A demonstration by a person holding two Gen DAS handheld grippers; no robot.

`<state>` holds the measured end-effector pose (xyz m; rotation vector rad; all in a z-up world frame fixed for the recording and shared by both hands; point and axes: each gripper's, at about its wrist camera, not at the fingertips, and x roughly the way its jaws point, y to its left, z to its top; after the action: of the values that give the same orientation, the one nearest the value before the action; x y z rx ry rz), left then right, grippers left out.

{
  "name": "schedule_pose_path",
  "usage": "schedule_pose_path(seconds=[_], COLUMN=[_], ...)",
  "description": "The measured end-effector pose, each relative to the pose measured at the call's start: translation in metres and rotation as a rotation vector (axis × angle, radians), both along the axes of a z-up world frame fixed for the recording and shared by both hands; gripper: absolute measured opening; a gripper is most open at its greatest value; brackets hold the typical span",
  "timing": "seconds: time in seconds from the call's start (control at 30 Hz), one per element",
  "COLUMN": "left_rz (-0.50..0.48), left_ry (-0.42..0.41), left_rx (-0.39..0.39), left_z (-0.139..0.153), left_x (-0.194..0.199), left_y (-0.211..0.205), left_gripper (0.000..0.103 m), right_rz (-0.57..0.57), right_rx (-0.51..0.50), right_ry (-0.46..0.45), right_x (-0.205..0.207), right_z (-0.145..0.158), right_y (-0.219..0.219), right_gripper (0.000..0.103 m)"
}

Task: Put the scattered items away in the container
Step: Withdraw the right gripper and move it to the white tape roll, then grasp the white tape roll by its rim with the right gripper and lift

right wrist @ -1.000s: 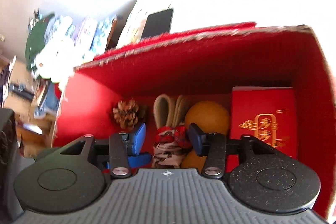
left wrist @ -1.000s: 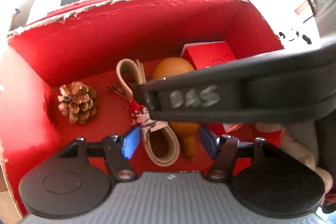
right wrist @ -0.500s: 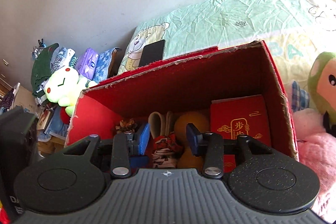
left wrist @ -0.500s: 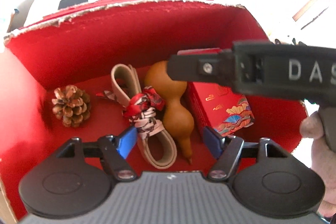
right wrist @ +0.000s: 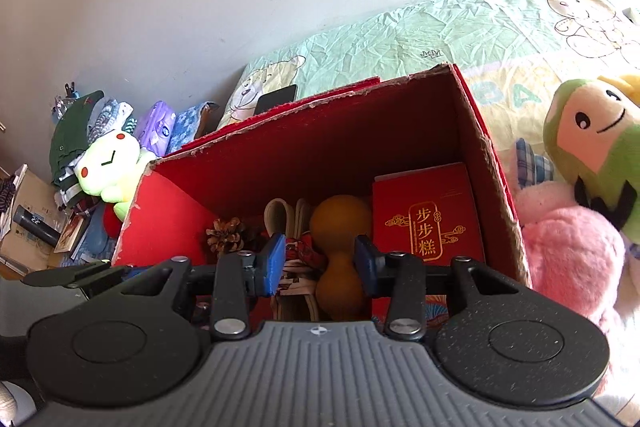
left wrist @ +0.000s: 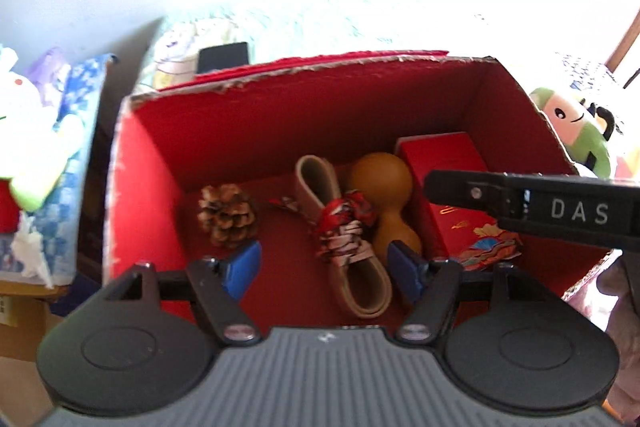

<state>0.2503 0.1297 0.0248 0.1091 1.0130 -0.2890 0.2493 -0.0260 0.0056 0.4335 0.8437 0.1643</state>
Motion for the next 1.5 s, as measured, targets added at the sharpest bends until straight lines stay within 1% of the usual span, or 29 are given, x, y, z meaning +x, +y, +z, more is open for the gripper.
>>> schedule_pose_path(seconds=[0.1, 0.2, 0.3, 0.4, 0.43, 0.47, 0.5, 0.57, 0.6, 0.67, 0.7, 0.73, 0.8, 0.87, 0.93, 1.03, 1.1, 1.17, 1.3, 1.33, 1.43, 1.5], left_rz=[0.024, 0.055, 0.087, 0.114, 0.123, 0.132, 0.138, 0.151, 0.162, 0.196, 0.220, 0.242, 0.290, 0.337, 0.372, 0.394, 0.408, 0.417, 0.454, 0.459, 0.462, 0.455], left_ry=[-0.037, -0.063, -0.096, -0.120, -0.125, -0.133, -0.143, -0.162, -0.170, -0.185, -0.194, -0.205, -0.217, -0.204, -0.194, -0.178, -0.139, -0.098, -0.012, 0.006, 0.030, 0.050], left_rx=[0.040, 0.056, 0.074, 0.071, 0.068, 0.067, 0.066, 0.047, 0.024, -0.019, -0.036, -0.050, -0.068, -0.093, -0.100, -0.064, -0.052, -0.042, 0.007, 0.013, 0.048, 0.056], left_z=[0.008, 0.010, 0.013, 0.018, 0.019, 0.021, 0.024, 0.030, 0.035, 0.042, 0.045, 0.047, 0.049, 0.046, 0.040, 0.026, 0.011, -0.005, -0.040, -0.046, -0.057, -0.065], left_x=[-0.012, -0.016, -0.021, -0.028, -0.030, -0.033, -0.036, -0.044, -0.049, -0.060, -0.066, -0.073, -0.088, -0.102, -0.116, -0.133, -0.141, -0.146, -0.148, -0.147, -0.146, -0.142], left_y=[0.001, 0.003, 0.004, 0.007, 0.008, 0.010, 0.011, 0.016, 0.021, 0.033, 0.040, 0.047, 0.062, 0.077, 0.087, 0.091, 0.090, 0.087, 0.089, 0.090, 0.092, 0.095], left_gripper=[0.073, 0.074, 0.074, 0.074, 0.074, 0.074, 0.074, 0.073, 0.070, 0.069, 0.067, 0.062, 0.061, 0.060, 0.060, 0.060, 0.060, 0.061, 0.060, 0.058, 0.045, 0.042], right_rz=[-0.002, -0.012, -0.009, -0.015, -0.016, -0.019, -0.024, -0.022, -0.017, -0.006, 0.009, 0.035, 0.101, 0.159, 0.226, 0.330, 0.381, 0.411, 0.429, 0.426, 0.426, 0.425], right_rx=[-0.040, -0.084, -0.063, -0.045, -0.048, -0.048, -0.039, -0.002, 0.019, 0.072, 0.096, 0.106, 0.095, 0.083, 0.090, 0.076, 0.064, 0.062, 0.052, 0.045, 0.044, 0.029], right_ry=[-0.022, -0.025, -0.027, -0.067, -0.087, -0.105, -0.124, -0.160, -0.172, -0.211, -0.229, -0.239, -0.255, -0.271, -0.256, -0.178, -0.128, -0.081, -0.010, 0.008, 0.050, 0.071], right_x=[-0.008, -0.013, -0.017, -0.025, -0.029, -0.033, -0.037, -0.046, -0.050, -0.059, -0.064, -0.069, -0.079, -0.091, -0.100, -0.104, -0.104, -0.103, -0.093, -0.089, -0.077, -0.070], right_z=[0.002, 0.003, 0.004, 0.009, 0.012, 0.015, 0.017, 0.023, 0.026, 0.030, 0.032, 0.034, 0.037, 0.038, 0.034, 0.017, 0.005, -0.005, -0.021, -0.024, -0.031, -0.035], right_y=[0.005, 0.008, 0.004, 0.001, 0.000, -0.001, -0.003, -0.008, -0.010, -0.015, -0.017, -0.017, -0.015, -0.012, -0.007, 0.011, 0.025, 0.038, 0.058, 0.063, 0.075, 0.083], right_gripper=[0.039, 0.039, 0.039, 0.039, 0.041, 0.046, 0.048, 0.052, 0.052, 0.052, 0.051, 0.049, 0.047, 0.044, 0.043, 0.043, 0.043, 0.043, 0.043, 0.043, 0.043, 0.042])
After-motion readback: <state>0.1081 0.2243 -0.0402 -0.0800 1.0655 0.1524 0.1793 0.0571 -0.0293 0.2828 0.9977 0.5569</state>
